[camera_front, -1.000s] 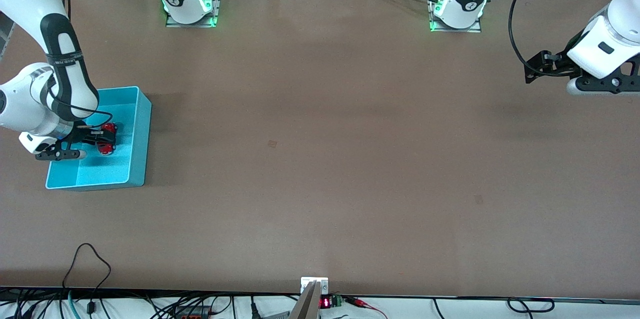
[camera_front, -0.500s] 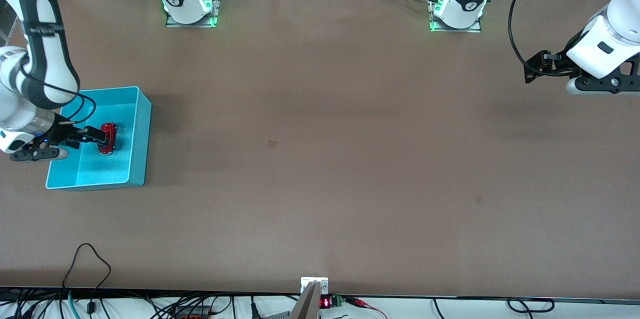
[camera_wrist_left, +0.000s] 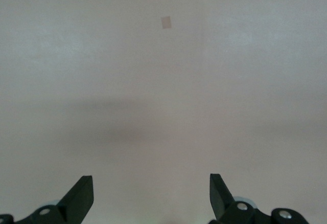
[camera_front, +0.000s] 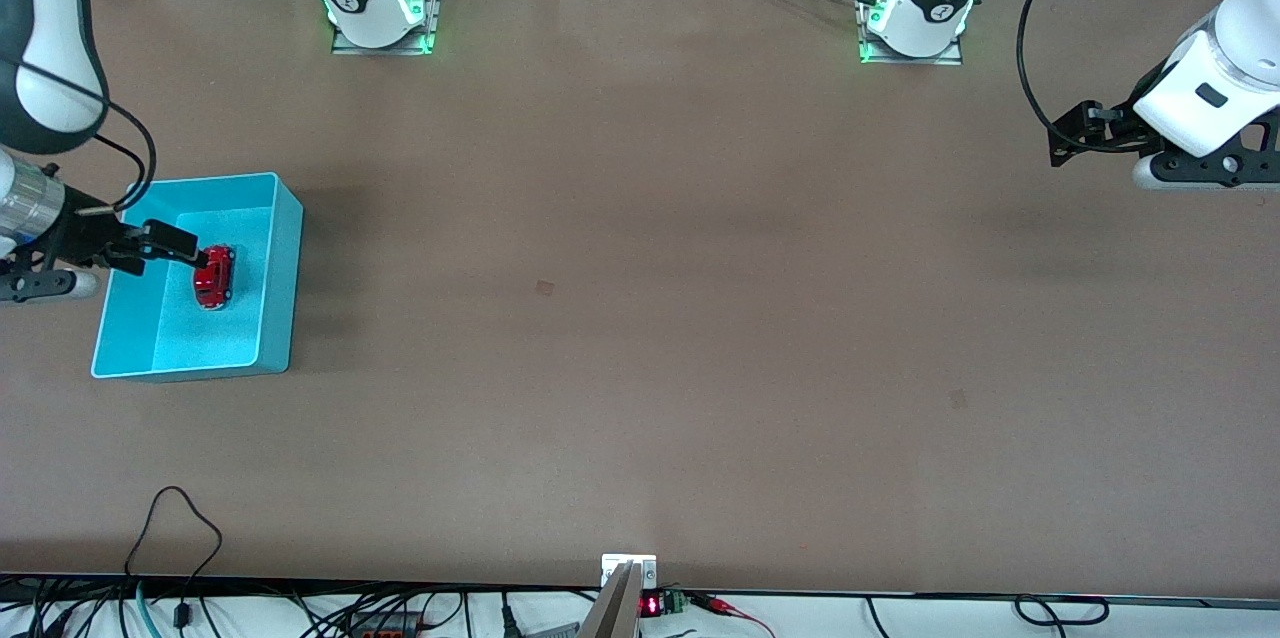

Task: Wind red beetle toy and store in blue box

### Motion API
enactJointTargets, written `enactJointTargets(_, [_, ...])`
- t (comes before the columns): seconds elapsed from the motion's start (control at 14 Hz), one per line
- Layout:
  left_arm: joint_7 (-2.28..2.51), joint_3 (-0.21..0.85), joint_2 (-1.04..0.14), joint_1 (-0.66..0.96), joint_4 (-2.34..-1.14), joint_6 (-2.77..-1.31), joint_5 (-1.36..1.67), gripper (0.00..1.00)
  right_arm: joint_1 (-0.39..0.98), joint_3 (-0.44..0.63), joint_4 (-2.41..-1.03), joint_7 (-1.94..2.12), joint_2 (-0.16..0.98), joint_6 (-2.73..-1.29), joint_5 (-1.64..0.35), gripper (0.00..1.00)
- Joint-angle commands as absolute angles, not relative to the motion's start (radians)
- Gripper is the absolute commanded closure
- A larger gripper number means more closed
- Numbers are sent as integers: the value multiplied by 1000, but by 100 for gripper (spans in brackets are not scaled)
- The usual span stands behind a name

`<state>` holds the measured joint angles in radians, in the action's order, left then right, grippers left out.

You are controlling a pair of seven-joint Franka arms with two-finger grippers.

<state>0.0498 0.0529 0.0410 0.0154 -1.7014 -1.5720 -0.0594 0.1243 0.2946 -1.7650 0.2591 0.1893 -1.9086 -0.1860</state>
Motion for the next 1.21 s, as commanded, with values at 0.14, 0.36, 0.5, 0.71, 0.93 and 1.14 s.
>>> enactJointTargets(0.14, [-5,57,29,15,-1674,-1560,-75,0,118,220,-1490,94,176,-1594,-100,0])
enactJointTargets(0.36, [1,58,34,15,-1674,-1551,-74,0,54,132,-1407,60,172,-1548,-25,0])
enactJointTargets(0.5, [8,58,35,15,-1674,-1551,-72,0,-14,81,-1404,46,173,-1545,-32,0])
enactJointTargets(0.71, [8,57,41,14,-1674,-1526,-63,0,-11,77,-1433,-29,158,-1488,-28,0])
enactJointTargets(0.93, [11,64,43,14,-1672,-1499,-63,0,-12,77,-1596,-19,60,-1607,-21,0])
enactJointTargets(1.14, [12,68,43,14,-1672,-1453,-67,0,-9,75,-1750,1,-52,-1692,-15,0])
